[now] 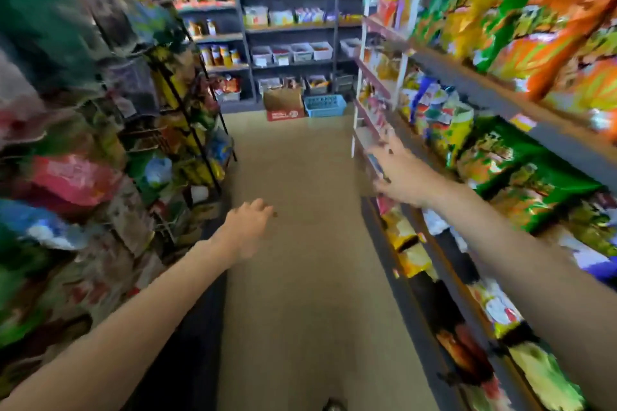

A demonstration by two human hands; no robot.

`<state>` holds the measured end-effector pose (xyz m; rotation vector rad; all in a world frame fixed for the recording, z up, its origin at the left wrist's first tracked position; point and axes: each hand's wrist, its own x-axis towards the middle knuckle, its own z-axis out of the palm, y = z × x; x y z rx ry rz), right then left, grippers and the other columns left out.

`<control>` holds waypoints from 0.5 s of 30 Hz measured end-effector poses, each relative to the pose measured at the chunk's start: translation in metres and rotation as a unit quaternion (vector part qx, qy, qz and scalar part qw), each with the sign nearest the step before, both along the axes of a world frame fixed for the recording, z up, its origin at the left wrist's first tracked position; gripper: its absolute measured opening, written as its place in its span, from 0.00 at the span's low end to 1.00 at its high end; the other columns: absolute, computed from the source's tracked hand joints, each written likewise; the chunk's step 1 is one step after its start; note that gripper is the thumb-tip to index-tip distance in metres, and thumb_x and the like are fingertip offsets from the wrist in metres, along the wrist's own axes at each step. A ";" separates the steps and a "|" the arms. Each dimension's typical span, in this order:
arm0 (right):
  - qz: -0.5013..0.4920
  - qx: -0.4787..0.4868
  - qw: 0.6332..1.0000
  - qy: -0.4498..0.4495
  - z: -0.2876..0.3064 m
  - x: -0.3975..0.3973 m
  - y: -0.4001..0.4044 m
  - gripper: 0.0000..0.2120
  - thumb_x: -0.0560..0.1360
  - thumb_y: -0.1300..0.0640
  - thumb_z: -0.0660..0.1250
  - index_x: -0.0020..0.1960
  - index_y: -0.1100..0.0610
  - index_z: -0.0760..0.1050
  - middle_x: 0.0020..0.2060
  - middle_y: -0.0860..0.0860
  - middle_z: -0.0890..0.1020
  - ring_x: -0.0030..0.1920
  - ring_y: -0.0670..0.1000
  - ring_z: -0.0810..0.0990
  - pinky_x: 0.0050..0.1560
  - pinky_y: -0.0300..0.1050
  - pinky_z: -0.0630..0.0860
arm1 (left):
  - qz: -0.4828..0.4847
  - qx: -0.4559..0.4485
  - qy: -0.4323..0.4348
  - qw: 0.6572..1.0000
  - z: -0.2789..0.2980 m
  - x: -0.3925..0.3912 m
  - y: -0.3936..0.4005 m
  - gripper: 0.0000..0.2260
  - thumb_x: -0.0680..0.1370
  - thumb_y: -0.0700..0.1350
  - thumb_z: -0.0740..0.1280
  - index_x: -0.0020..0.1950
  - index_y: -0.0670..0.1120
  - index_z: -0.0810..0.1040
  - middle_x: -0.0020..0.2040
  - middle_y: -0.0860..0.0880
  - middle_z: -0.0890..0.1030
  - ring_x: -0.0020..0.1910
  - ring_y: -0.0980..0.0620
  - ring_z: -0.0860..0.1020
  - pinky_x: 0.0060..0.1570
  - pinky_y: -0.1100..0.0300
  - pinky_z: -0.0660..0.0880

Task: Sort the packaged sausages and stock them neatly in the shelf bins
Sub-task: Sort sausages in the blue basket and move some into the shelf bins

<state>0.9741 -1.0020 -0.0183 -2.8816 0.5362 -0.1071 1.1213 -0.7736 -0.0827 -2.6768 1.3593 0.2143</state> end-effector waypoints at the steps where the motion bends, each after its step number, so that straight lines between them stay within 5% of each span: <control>1: 0.010 -0.011 1.000 0.028 -0.006 0.033 -0.015 0.26 0.77 0.57 0.63 0.72 0.56 0.59 0.73 0.57 0.52 0.72 0.61 0.59 0.68 0.53 0.65 | 0.002 0.018 -0.008 1.000 0.002 0.029 -0.014 0.23 0.78 0.50 0.63 0.71 0.46 0.63 0.70 0.45 0.62 0.67 0.44 0.66 0.64 0.49 0.68; 10: 0.102 -0.027 0.992 0.071 -0.029 0.348 -0.127 0.22 0.76 0.59 0.64 0.69 0.57 0.65 0.74 0.58 0.48 0.72 0.61 0.58 0.70 0.54 0.63 | 0.088 0.012 0.030 0.996 -0.002 0.316 -0.118 0.17 0.80 0.51 0.59 0.67 0.46 0.71 0.72 0.46 0.62 0.68 0.43 0.65 0.62 0.53 0.67; 15: 0.078 -0.017 0.994 0.071 -0.016 0.516 -0.236 0.20 0.76 0.61 0.64 0.67 0.58 0.68 0.72 0.58 0.56 0.70 0.59 0.64 0.67 0.47 0.65 | 0.114 0.040 0.066 0.991 -0.019 0.507 -0.202 0.14 0.79 0.49 0.61 0.61 0.43 0.74 0.64 0.43 0.69 0.60 0.44 0.72 0.55 0.54 0.71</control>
